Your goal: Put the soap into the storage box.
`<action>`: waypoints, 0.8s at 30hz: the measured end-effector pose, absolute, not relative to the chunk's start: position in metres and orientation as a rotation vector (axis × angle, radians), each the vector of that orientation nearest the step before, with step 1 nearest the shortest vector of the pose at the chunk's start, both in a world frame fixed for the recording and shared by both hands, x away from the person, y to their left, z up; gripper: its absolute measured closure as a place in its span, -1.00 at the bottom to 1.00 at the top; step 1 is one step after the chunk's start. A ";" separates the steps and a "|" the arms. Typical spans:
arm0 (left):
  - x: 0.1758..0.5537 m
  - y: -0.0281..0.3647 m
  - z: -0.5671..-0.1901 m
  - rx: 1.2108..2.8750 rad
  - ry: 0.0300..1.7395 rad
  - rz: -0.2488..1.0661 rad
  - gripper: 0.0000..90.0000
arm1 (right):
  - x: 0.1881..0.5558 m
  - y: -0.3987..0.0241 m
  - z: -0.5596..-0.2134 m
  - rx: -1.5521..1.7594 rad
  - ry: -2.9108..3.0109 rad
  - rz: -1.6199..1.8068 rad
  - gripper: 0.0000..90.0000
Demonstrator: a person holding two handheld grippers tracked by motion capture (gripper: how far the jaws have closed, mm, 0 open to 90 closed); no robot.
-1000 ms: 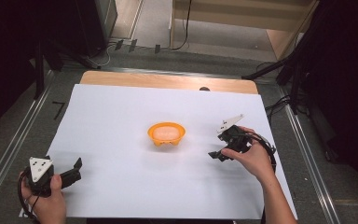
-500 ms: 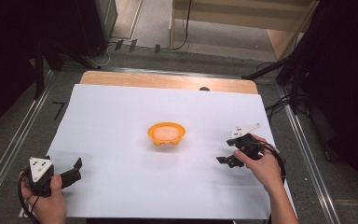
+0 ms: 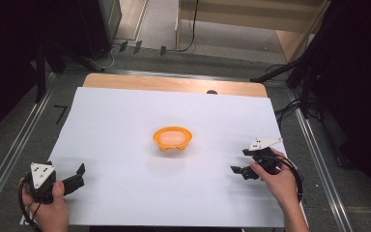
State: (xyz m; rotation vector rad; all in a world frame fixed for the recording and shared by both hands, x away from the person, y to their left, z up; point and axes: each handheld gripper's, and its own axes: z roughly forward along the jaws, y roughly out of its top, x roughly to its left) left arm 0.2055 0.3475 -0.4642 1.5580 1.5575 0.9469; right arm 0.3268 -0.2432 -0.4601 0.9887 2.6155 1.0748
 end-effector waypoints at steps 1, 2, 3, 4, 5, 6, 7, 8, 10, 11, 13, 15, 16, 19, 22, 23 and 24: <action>0.206 0.347 -0.464 1.558 1.557 0.947 -1.00 | 0.325 -0.245 -0.461 0.991 2.607 1.084 -0.65; 0.205 0.347 -0.464 1.559 1.556 0.947 -1.00 | 0.323 -0.247 -0.462 0.994 2.595 1.093 -0.65; 0.205 0.347 -0.464 1.558 1.557 0.947 -1.00 | 0.322 -0.248 -0.463 0.993 2.593 1.098 -0.65; 0.205 0.347 -0.464 1.559 1.558 0.947 -1.00 | 0.320 -0.249 -0.464 0.998 2.588 1.100 -0.65; 0.205 0.347 -0.464 1.559 1.558 0.947 -1.00 | 0.318 -0.251 -0.466 0.995 2.579 1.104 -0.65; 0.205 0.347 -0.464 1.560 1.558 0.947 -1.00 | 0.317 -0.253 -0.467 0.996 2.573 1.110 -0.65; 0.205 0.347 -0.464 1.559 1.557 0.948 -1.00 | 0.315 -0.254 -0.468 1.002 2.564 1.117 -0.66; 0.205 0.347 -0.464 1.560 1.558 0.948 -1.00 | 0.314 -0.257 -0.470 1.016 2.551 1.120 -0.67; 0.205 0.347 -0.464 1.558 1.557 0.948 -1.00 | 0.311 -0.260 -0.473 1.035 2.534 1.121 -0.67; 0.205 0.347 -0.464 1.558 1.557 0.949 -1.00 | 0.310 -0.262 -0.474 1.040 2.527 1.123 -0.67; 0.205 0.347 -0.464 1.558 1.557 0.949 -1.00 | 0.308 -0.265 -0.476 1.053 2.510 1.130 -0.66; 0.205 0.347 -0.464 1.558 1.556 0.949 -1.00 | 0.305 -0.269 -0.477 1.069 2.499 1.158 -0.65; 0.205 0.347 -0.464 1.558 1.557 0.949 -1.00 | 0.303 -0.271 -0.477 1.073 2.493 1.169 -0.65; 0.205 0.347 -0.464 1.560 1.557 0.949 -1.00 | 0.299 -0.276 -0.480 1.080 2.470 1.198 -0.65; 0.205 0.347 -0.464 1.560 1.557 0.949 -1.00 | 0.294 -0.282 -0.484 1.096 2.451 1.210 -0.65; 0.205 0.347 -0.464 1.560 1.558 0.949 -1.00 | 0.293 -0.283 -0.485 1.103 2.447 1.213 -0.65; 0.205 0.347 -0.464 1.561 1.558 0.949 -1.00 | 0.291 -0.285 -0.487 1.106 2.439 1.217 -0.65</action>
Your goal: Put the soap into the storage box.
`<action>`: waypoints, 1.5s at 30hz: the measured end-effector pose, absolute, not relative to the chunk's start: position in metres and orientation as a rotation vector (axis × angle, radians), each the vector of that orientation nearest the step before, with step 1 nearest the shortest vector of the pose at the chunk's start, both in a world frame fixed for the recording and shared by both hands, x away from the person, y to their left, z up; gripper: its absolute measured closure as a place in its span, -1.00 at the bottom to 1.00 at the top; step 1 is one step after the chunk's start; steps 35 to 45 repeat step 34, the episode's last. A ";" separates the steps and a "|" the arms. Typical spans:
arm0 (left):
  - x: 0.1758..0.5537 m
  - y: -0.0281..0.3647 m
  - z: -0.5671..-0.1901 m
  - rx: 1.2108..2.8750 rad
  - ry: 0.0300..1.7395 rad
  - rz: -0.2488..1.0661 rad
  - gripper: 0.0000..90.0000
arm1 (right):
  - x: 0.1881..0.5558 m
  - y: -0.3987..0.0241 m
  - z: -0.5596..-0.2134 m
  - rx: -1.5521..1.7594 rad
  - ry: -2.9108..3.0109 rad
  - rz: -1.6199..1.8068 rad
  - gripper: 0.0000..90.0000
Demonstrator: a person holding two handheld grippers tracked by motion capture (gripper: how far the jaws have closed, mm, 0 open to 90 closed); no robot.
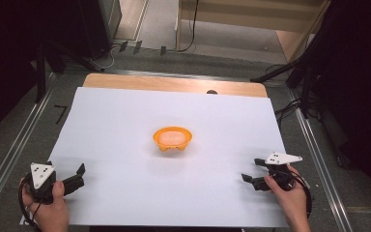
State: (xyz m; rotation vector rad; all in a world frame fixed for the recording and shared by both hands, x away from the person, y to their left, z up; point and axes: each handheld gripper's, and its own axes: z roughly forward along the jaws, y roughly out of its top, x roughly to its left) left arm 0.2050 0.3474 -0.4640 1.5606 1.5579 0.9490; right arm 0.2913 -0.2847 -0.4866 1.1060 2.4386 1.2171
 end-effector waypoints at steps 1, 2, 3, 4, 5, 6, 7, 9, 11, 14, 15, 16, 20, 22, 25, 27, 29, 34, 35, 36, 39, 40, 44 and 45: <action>0.205 0.347 -0.464 1.560 1.558 0.949 -1.00 | 0.290 -0.286 -0.488 1.108 2.432 1.221 -0.65; 0.205 0.347 -0.464 1.561 1.558 0.949 -1.00 | 0.289 -0.288 -0.488 1.107 2.428 1.225 -0.65; 0.205 0.347 -0.464 1.561 1.558 0.949 -1.00 | 0.288 -0.290 -0.489 1.110 2.419 1.231 -0.65; 0.205 0.347 -0.464 1.561 1.557 0.950 -1.00 | 0.286 -0.291 -0.489 1.110 2.412 1.233 -0.65; 0.205 0.347 -0.464 1.560 1.557 0.951 -1.00 | 0.285 -0.293 -0.489 1.113 2.405 1.234 -0.65; 0.205 0.347 -0.464 1.560 1.557 0.951 -1.00 | 0.284 -0.295 -0.489 1.115 2.397 1.236 -0.65; 0.205 0.347 -0.464 1.560 1.557 0.951 -1.00 | 0.283 -0.296 -0.489 1.120 2.390 1.236 -0.65; 0.205 0.347 -0.464 1.559 1.557 0.951 -1.00 | 0.281 -0.300 -0.489 1.127 2.377 1.238 -0.65; 0.205 0.347 -0.464 1.559 1.556 0.951 -1.00 | 0.280 -0.304 -0.489 1.129 2.364 1.246 -0.65; 0.205 0.347 -0.464 1.560 1.557 0.950 -1.00 | 0.276 -0.309 -0.488 1.144 2.334 1.249 -0.65; 0.205 0.347 -0.464 1.560 1.557 0.951 -1.00 | 0.275 -0.311 -0.488 1.150 2.323 1.253 -0.65; 0.205 0.347 -0.464 1.559 1.558 0.950 -1.00 | 0.274 -0.312 -0.488 1.150 2.314 1.255 -0.65; 0.205 0.347 -0.464 1.560 1.558 0.950 -1.00 | 0.268 -0.317 -0.488 1.167 2.246 1.281 -0.67; 0.205 0.347 -0.464 1.562 1.560 0.946 -1.00 | 0.266 -0.319 -0.488 1.176 2.215 1.292 -0.67; 0.206 0.347 -0.464 1.564 1.566 0.943 -1.00 | 0.264 -0.320 -0.488 1.157 2.193 1.321 -0.66; 0.206 0.348 -0.464 1.562 1.567 0.940 -1.00 | 0.263 -0.321 -0.487 1.155 2.178 1.325 -0.64; 0.206 0.348 -0.464 1.562 1.567 0.935 -1.00 | 0.263 -0.319 -0.488 1.141 2.198 1.310 -0.65; 0.206 0.348 -0.464 1.560 1.568 0.937 -1.00 | 0.264 -0.315 -0.488 1.149 2.219 1.248 -0.67; 0.206 0.348 -0.464 1.560 1.568 0.937 -1.00 | 0.264 -0.315 -0.488 1.149 2.219 1.248 -0.67; 0.206 0.348 -0.464 1.560 1.568 0.937 -1.00 | 0.264 -0.315 -0.488 1.149 2.219 1.248 -0.67; 0.206 0.348 -0.464 1.560 1.568 0.937 -1.00 | 0.264 -0.315 -0.488 1.149 2.219 1.248 -0.67; 0.206 0.348 -0.464 1.560 1.568 0.937 -1.00 | 0.264 -0.315 -0.488 1.149 2.219 1.248 -0.67; 0.206 0.348 -0.464 1.560 1.568 0.937 -1.00 | 0.264 -0.315 -0.488 1.149 2.219 1.248 -0.67; 0.206 0.348 -0.464 1.560 1.568 0.937 -1.00 | 0.264 -0.315 -0.488 1.149 2.219 1.248 -0.67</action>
